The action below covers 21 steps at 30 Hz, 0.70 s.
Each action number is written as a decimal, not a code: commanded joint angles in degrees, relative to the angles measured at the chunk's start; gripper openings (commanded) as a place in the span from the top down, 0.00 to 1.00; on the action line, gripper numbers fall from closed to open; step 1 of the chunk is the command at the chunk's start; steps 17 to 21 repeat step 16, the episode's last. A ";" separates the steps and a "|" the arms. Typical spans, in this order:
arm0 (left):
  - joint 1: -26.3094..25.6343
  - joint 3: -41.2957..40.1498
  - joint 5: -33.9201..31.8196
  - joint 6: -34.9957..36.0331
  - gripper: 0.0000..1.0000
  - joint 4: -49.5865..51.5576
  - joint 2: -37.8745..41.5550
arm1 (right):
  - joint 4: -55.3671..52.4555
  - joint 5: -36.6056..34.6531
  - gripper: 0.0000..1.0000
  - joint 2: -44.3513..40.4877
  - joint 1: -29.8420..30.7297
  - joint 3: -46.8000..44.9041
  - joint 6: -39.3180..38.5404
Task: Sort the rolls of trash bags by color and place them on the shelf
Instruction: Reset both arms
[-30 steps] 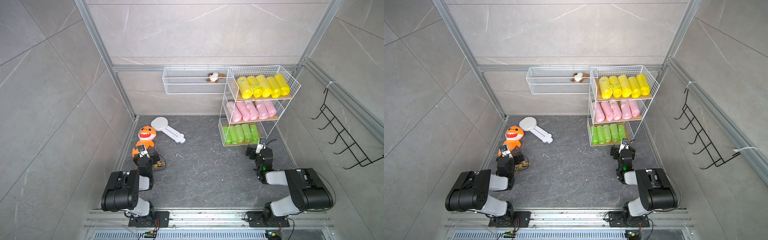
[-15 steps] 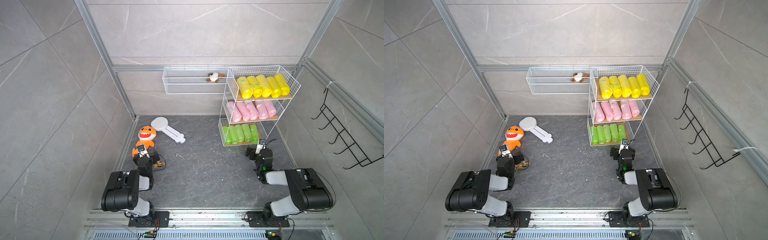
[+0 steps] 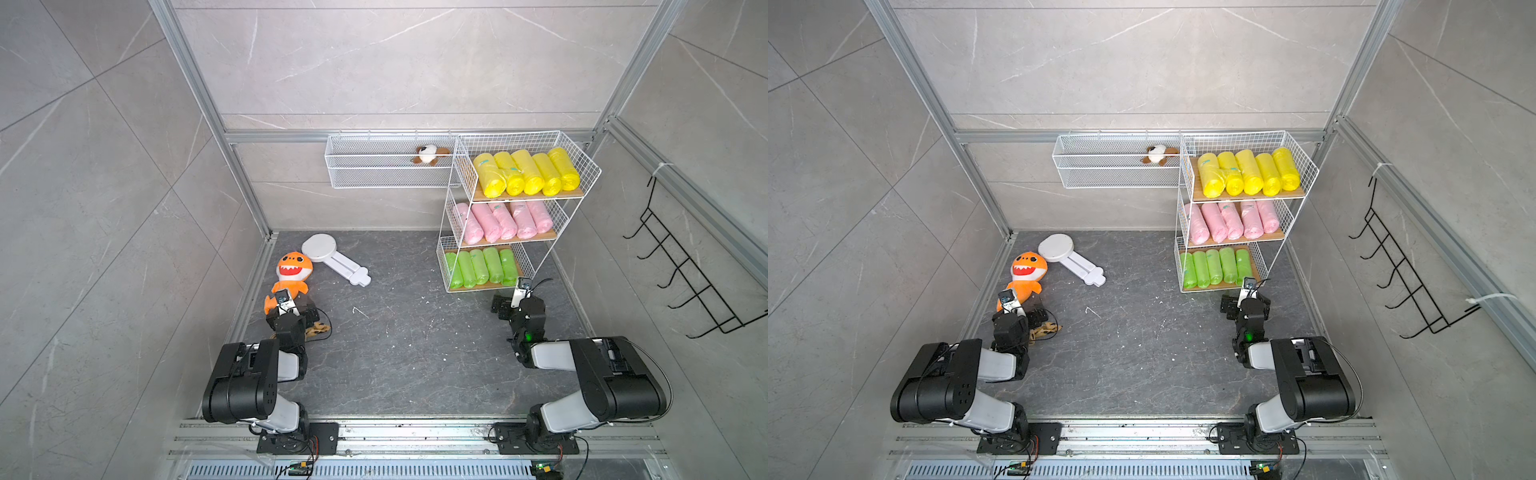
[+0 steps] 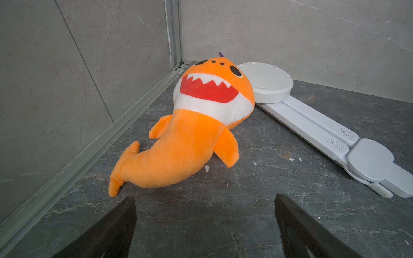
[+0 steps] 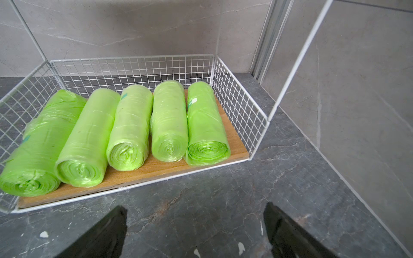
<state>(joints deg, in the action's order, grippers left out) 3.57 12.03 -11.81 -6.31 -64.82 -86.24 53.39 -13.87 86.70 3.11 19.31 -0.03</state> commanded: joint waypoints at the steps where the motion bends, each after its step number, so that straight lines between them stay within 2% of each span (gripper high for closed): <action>1: 0.17 0.54 -0.10 -0.97 0.02 -2.95 0.37 | -0.78 0.25 0.00 0.39 -0.13 0.46 0.14; 21: 0.23 0.60 0.21 -1.04 0.02 -2.86 0.28 | -0.89 0.42 0.00 0.40 -0.06 0.53 0.28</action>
